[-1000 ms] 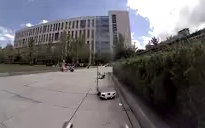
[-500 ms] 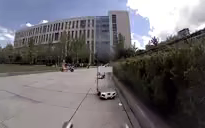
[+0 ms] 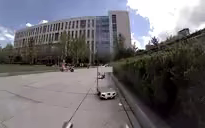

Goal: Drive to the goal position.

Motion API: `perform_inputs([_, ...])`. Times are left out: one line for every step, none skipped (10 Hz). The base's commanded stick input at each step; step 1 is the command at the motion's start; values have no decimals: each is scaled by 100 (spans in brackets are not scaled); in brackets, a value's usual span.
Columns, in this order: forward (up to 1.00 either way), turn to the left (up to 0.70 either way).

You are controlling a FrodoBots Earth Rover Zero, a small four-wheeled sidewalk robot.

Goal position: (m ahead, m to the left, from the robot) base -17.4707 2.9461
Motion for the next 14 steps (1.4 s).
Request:
perform_inputs([5,1])
perform_inputs([5,1])
perform_inputs([5,1])
perform_inputs([5,1])
perform_inputs([5,1])
perform_inputs([5,1])
perform_inputs([5,1])
perform_inputs([5,1])
perform_inputs([5,1])
perform_inputs([5,1])
perform_inputs([5,1])
perform_inputs([5,1])
perform_inputs([5,3])
perform_inputs([5,2])
